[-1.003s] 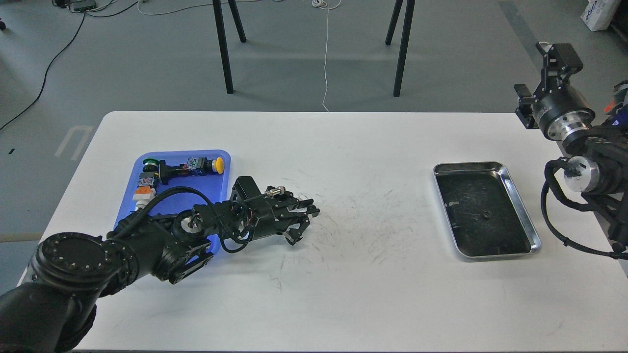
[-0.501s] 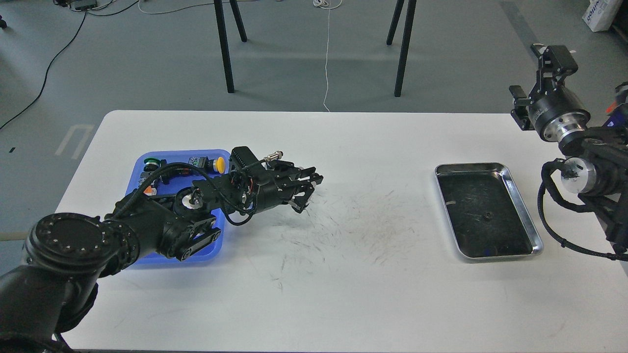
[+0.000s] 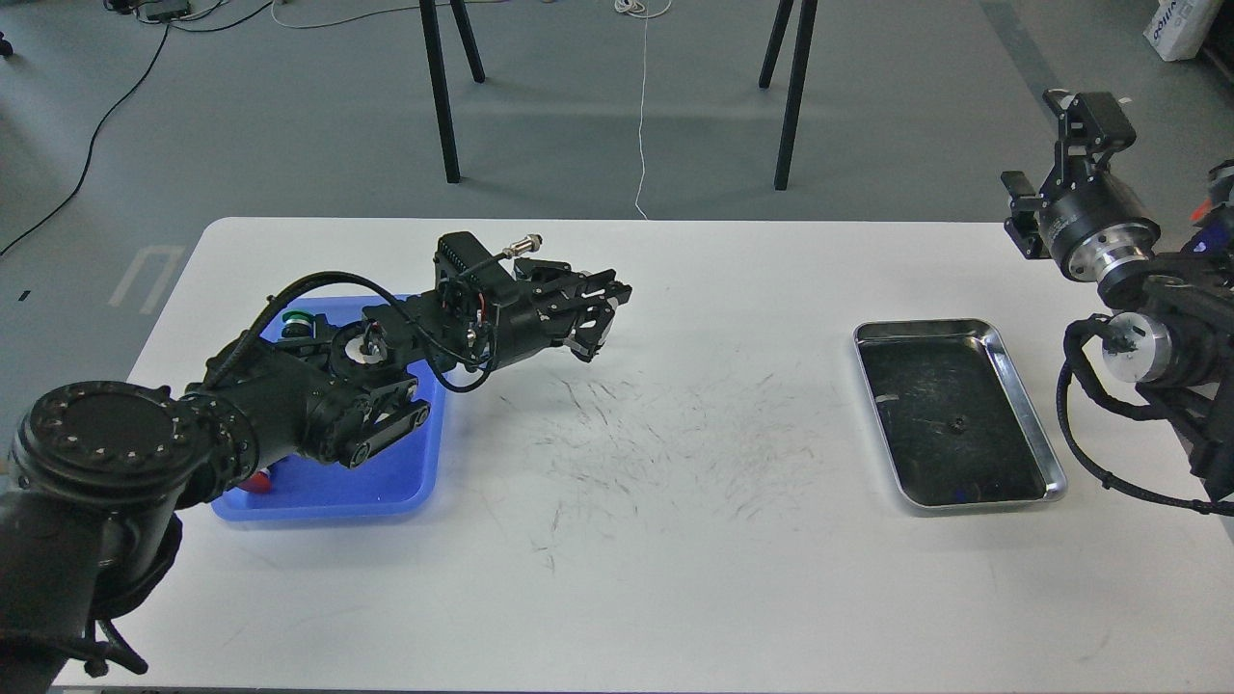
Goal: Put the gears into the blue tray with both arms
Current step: 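Carry the gear with the left gripper to the part in the blue tray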
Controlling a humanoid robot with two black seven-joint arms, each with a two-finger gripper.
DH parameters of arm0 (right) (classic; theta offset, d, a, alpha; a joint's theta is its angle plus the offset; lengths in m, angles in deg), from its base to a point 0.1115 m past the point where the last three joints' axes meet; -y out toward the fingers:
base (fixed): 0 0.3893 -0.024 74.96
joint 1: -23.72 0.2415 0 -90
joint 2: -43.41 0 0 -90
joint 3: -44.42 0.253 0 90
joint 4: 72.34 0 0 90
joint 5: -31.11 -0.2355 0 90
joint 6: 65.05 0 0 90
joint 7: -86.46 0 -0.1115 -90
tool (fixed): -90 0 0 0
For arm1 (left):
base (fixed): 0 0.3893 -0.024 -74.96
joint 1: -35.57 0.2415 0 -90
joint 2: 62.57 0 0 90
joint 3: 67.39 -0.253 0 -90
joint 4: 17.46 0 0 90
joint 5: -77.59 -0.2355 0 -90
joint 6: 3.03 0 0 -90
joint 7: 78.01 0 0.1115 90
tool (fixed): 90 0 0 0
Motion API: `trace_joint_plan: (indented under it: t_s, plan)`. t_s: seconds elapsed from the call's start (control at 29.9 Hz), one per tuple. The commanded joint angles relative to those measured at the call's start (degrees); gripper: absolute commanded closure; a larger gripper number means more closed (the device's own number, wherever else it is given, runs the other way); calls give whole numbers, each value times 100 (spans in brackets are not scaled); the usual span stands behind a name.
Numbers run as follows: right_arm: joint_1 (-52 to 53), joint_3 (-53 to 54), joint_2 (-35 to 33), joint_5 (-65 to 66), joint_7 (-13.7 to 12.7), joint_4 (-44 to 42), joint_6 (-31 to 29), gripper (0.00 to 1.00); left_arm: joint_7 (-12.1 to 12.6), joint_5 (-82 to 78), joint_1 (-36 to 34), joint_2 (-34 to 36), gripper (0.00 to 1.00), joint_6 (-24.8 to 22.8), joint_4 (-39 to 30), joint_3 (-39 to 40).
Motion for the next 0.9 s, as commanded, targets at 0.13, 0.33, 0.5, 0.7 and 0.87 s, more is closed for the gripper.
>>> trace_joint_plan:
  t_s: [0.13,0.33,0.5,0.7,0.87]
  plan:
    - [-1,28,2,-1,0,10,17,2,0,17,-108,280,76,-142,0,-7]
    - [8,37,37,-1,0,2,17,2,0,0,-90,535,76,-142,0,-51]
    - [8,37,37,-1,0,2,17,2,0,-9,-81,763,75,-151,9,-104]
    - [8,46,37,-1,0,2,9,2,0,-53,-64,1106,75,-177,-52,-332]
    - [8,55,46,-1,0,2,17,2,0,-62,-64,1457,74,-186,-438,-683]
